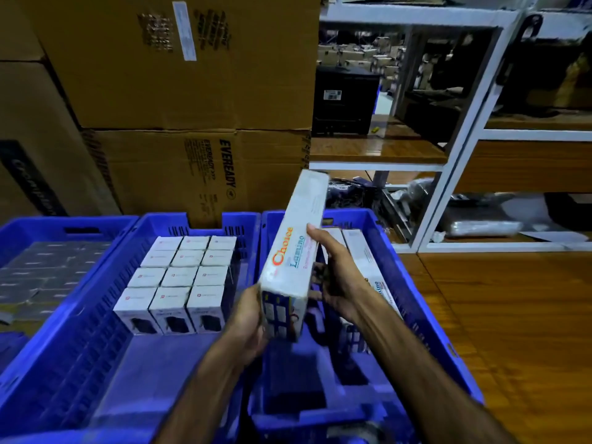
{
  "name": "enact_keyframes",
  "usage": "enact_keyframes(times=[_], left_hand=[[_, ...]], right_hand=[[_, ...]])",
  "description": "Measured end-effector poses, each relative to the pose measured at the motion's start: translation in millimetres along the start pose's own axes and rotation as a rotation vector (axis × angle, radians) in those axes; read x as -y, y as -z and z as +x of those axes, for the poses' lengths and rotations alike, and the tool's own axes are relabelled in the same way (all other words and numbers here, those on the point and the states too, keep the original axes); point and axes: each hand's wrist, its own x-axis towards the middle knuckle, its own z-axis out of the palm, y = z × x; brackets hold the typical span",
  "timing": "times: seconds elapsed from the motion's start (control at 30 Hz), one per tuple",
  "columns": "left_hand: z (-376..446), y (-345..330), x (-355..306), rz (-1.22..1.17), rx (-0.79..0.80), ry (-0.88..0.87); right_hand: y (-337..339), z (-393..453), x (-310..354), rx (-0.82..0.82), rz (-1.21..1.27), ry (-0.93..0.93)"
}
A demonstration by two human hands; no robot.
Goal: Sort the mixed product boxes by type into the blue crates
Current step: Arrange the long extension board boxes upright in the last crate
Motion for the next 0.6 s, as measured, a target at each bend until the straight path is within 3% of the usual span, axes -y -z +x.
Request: enact_keyframes(times=[0.17,0.33,0.4,0.5,0.6], left_hand=[[9.7,-14.0,-7.2,0.089,0.017,-0.049],[34.7,-26.2,3.3,0.213,-0.016,-0.009],[51.2,-31.1,7.8,0.245,-0.030,0.030],[78.9,-35.8,20.1,0.281,-0.096,0.103],[107.7,-32.3,41.1,0.311,-0.189,0.135]], right_hand=[[6.8,1.8,-5.2,0.006,-0.203,-0.047],[21.7,6.8,-7.8,-0.045,-0.217,-0.014],[34.7,8.6,-4.8,-0.158,-0.334,0.124],[65.7,17.0,-3.3,-0.474,-0.840,0.335],[102.2,22.8,1.7,-0.697,-1.249,0.385]])
